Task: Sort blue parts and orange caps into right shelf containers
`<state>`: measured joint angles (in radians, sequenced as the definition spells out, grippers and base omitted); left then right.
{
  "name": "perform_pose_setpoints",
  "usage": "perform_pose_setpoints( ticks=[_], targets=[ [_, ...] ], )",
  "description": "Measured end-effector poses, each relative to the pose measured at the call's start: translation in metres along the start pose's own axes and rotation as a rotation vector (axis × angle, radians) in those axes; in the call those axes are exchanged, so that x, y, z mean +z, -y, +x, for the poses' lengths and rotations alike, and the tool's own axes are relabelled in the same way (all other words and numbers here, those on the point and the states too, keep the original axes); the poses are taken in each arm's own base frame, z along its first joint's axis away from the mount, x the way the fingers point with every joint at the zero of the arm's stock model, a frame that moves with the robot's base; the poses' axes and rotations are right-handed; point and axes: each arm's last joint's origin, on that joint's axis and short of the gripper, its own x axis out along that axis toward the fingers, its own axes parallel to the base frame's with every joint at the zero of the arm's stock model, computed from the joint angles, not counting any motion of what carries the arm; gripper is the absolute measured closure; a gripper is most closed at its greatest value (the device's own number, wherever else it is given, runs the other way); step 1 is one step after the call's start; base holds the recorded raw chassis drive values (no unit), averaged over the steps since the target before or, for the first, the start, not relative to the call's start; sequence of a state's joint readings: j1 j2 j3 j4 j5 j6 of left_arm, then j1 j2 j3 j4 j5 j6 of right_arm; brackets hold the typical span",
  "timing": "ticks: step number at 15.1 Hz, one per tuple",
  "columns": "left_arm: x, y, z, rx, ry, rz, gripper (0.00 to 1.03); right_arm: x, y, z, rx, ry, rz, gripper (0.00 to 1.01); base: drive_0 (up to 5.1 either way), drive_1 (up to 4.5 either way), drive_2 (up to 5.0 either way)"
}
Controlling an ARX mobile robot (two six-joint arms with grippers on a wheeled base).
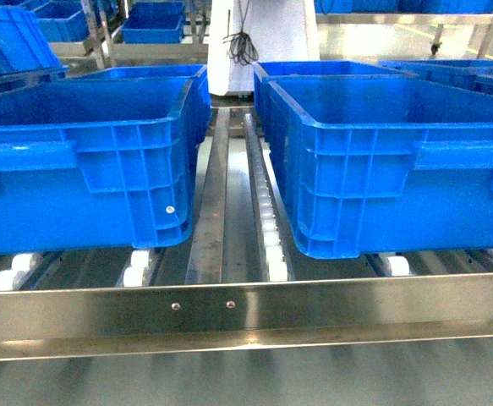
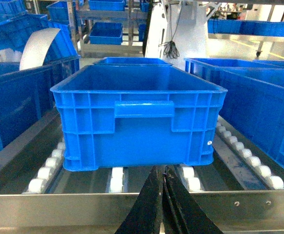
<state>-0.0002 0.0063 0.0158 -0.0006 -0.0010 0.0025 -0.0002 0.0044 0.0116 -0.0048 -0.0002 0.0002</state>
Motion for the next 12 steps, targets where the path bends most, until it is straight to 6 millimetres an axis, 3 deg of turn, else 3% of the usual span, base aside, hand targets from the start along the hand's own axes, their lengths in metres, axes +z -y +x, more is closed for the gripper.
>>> perform_pose_setpoints(
  ticks=[1, 2, 8, 12],
  targets=[
    [-0.0004, 0.0000, 0.0000, 0.000, -0.004, 0.000, 1.01, 0.0000, 0.0000, 0.0000, 0.000, 0.000, 0.000, 0.99, 0.0, 0.00, 0.0],
    [-0.0004, 0.0000, 0.0000, 0.000, -0.004, -0.002, 0.91, 0.0000, 0.0000, 0.0000, 0.000, 0.000, 0.000, 0.89, 0.0, 0.00, 0.0],
    [-0.0004, 0.0000, 0.0000, 0.000, -0.004, -0.002, 0.06, 0.0000, 0.0000, 0.0000, 0.000, 0.000, 0.000, 0.04, 0.0, 0.00, 0.0],
    [-0.0004, 0.0000, 0.0000, 0.000, -0.004, -0.002, 0.05, 0.0000, 0.0000, 0.0000, 0.000, 0.000, 0.000, 0.03, 0.0, 0.00, 0.0]
  ],
)
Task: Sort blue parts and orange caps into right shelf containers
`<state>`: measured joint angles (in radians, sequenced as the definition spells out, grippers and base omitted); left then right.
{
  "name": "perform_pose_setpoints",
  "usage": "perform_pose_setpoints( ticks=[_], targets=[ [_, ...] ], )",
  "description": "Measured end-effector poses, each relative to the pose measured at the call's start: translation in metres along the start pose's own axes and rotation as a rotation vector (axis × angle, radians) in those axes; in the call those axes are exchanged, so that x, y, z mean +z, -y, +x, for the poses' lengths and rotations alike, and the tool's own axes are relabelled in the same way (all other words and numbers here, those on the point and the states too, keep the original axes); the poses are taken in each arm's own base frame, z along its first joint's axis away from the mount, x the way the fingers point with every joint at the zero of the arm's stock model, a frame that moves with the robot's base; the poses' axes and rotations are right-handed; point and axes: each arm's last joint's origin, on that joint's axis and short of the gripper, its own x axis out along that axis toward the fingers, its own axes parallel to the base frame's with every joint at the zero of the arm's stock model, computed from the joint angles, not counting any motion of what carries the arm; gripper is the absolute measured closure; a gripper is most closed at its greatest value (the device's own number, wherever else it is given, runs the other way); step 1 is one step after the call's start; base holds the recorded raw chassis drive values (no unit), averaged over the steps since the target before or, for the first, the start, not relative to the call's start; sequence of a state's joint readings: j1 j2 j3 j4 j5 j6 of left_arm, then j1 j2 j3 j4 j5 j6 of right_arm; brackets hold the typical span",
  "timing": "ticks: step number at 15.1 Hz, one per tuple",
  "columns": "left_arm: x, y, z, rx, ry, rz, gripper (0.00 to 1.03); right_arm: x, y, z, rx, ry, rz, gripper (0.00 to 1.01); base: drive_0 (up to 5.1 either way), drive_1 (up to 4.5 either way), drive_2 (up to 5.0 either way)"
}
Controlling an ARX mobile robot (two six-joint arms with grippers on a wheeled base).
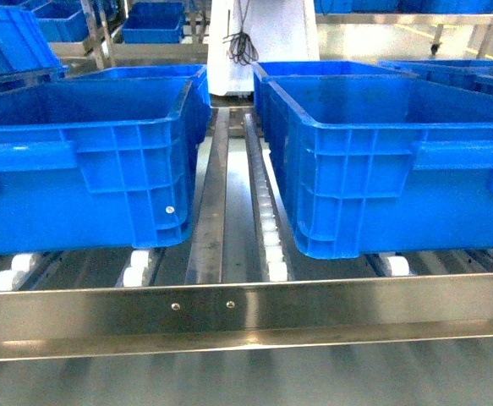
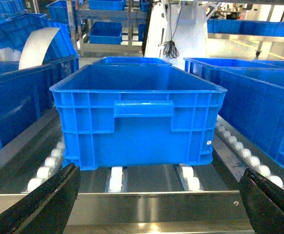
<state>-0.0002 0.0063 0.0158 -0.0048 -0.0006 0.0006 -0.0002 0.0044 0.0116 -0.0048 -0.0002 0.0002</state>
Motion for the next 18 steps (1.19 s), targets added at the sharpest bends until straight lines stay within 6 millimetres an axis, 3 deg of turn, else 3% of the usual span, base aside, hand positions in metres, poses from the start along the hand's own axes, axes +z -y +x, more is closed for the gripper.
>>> perform_pose_setpoints(
  ticks=[18],
  targets=[
    [0.0000, 0.0000, 0.0000, 0.000, 0.000, 0.000, 0.05, 0.0000, 0.0000, 0.0000, 0.000, 0.000, 0.000, 0.03, 0.0, 0.00, 0.0]
  ],
)
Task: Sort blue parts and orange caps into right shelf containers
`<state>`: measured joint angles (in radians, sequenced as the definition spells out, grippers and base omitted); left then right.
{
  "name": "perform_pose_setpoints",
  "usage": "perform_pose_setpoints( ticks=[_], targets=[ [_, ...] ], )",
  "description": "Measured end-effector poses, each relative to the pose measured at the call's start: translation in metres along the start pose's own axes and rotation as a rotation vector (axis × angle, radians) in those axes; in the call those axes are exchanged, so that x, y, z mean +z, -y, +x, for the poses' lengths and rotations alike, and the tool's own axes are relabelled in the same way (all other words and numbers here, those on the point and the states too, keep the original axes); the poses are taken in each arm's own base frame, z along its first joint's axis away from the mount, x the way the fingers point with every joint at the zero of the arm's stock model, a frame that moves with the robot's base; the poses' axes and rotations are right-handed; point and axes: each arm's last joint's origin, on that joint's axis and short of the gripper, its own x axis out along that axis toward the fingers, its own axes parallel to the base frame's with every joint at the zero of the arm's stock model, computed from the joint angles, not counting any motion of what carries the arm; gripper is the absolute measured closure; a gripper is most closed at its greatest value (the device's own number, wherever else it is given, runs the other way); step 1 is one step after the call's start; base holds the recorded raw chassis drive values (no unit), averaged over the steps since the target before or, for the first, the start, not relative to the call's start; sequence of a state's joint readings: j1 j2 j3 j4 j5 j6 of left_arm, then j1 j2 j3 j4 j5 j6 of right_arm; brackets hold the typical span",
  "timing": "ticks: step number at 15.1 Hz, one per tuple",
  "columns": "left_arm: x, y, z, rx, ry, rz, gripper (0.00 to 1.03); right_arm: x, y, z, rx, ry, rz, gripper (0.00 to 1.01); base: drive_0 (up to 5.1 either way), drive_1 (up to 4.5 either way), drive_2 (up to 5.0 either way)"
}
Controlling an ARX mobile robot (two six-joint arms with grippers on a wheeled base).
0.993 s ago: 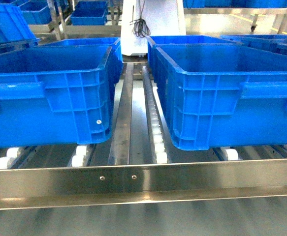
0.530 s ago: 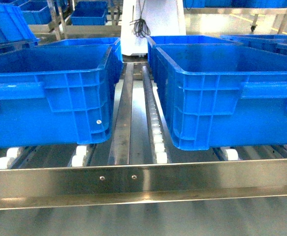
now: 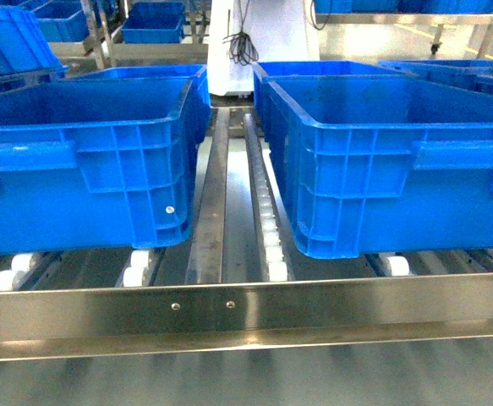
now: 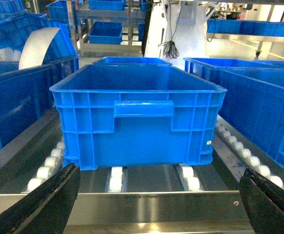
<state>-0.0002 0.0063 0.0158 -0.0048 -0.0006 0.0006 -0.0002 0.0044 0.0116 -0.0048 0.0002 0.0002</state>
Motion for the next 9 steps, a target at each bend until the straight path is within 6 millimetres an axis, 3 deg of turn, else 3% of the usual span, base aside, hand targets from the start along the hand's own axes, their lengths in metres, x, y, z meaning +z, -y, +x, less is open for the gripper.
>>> perform_pose_setpoints(
  ticks=[9],
  targets=[
    [0.0000, 0.0000, 0.0000, 0.000, 0.000, 0.000, 0.05, 0.0000, 0.0000, 0.0000, 0.000, 0.000, 0.000, 0.03, 0.0, 0.00, 0.0]
  ],
)
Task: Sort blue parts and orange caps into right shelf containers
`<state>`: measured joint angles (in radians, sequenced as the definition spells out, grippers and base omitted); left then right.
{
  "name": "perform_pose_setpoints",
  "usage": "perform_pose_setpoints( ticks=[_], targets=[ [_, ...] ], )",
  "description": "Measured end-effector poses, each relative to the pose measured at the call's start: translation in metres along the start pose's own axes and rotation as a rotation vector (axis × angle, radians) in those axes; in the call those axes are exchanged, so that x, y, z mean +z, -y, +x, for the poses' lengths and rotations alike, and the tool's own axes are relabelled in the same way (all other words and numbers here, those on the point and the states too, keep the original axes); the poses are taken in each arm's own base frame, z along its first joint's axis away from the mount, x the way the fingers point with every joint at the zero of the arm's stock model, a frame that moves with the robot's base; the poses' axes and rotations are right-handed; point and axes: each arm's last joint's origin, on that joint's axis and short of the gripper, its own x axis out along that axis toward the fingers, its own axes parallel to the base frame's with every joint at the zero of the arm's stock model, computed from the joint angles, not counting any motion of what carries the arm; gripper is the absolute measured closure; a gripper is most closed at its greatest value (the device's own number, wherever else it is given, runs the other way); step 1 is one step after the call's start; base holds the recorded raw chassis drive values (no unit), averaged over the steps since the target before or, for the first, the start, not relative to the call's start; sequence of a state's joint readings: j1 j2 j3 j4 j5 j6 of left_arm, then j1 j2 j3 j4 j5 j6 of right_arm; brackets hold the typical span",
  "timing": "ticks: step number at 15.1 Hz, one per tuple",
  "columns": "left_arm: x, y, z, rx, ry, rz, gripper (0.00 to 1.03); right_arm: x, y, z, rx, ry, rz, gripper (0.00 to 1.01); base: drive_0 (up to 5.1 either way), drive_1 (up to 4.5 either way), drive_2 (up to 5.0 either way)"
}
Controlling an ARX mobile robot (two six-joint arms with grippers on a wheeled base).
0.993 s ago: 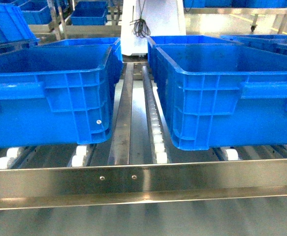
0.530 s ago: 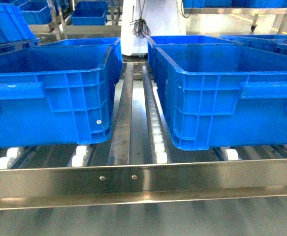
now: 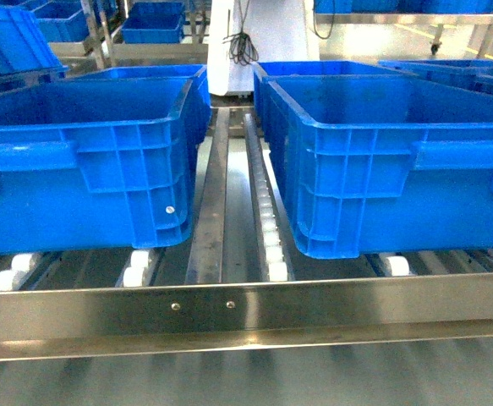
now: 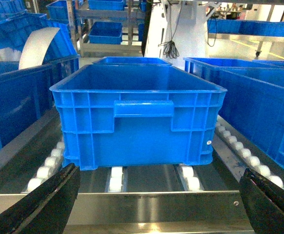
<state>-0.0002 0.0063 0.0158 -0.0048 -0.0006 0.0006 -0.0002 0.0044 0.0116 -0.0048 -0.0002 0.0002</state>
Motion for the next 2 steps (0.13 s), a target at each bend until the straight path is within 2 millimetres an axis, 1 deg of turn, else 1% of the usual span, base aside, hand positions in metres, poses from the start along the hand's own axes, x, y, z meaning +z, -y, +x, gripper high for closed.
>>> perform_pose_setpoints(
  ticks=[2],
  targets=[
    [0.0000, 0.0000, 0.0000, 0.000, 0.000, 0.000, 0.05, 0.0000, 0.0000, 0.0000, 0.000, 0.000, 0.000, 0.03, 0.0, 0.00, 0.0]
  ],
)
